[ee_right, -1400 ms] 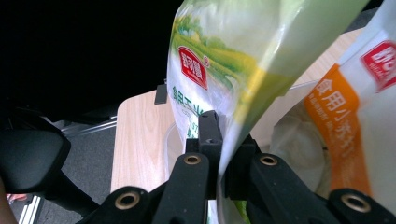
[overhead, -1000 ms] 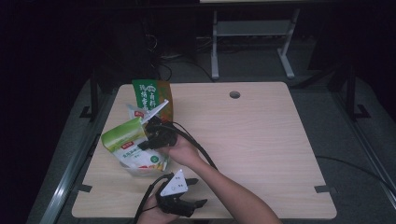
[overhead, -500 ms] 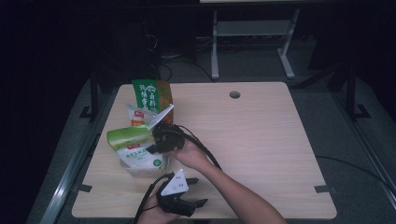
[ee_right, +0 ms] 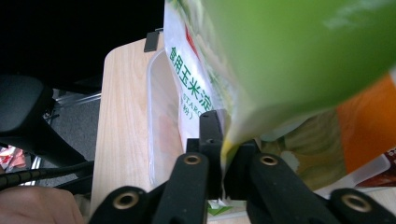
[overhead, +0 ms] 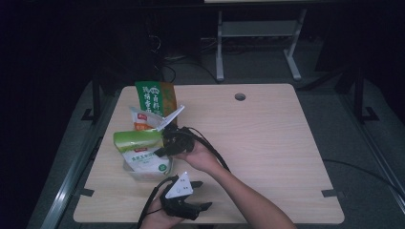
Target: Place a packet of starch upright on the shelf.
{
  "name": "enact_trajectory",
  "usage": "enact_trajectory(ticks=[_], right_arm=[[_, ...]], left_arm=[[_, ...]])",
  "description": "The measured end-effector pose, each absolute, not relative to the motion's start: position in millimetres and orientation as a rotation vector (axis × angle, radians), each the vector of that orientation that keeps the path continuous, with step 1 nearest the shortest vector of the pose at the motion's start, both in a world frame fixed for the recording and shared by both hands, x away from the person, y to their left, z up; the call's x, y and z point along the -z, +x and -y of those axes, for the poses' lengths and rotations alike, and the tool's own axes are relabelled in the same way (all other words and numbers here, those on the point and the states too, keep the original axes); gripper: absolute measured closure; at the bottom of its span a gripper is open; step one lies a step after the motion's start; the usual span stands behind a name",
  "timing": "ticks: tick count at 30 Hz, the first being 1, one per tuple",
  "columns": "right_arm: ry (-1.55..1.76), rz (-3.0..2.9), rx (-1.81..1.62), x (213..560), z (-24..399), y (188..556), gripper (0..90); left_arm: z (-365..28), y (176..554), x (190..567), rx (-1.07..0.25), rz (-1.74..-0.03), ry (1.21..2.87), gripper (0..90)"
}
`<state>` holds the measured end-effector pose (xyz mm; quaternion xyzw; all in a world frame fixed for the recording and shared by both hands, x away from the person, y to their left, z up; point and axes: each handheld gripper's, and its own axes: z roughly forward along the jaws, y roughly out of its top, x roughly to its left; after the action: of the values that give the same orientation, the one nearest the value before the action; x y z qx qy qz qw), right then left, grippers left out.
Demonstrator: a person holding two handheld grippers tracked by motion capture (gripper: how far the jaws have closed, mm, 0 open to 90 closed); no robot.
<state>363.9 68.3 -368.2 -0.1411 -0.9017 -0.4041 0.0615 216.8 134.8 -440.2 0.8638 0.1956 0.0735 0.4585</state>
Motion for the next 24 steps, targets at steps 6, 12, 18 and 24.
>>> enact_trajectory(ticks=[6,12,18,24], right_arm=[[-0.435,2.731,1.23,368,-66,364,80.4],[-0.468,2.669,1.257,365,-53,366,63.0],[-0.488,2.668,1.273,360,-33,367,54.9],[-0.548,2.671,1.275,359,-8,368,48.8]], left_arm=[[-137,220,440,-0.189,-0.5,2.124,29.6],[-138,223,440,-0.201,-0.494,2.132,28.6],[-139,227,438,-0.198,-0.519,2.122,27.9],[-141,230,436,-0.212,-0.528,2.117,27.7]])
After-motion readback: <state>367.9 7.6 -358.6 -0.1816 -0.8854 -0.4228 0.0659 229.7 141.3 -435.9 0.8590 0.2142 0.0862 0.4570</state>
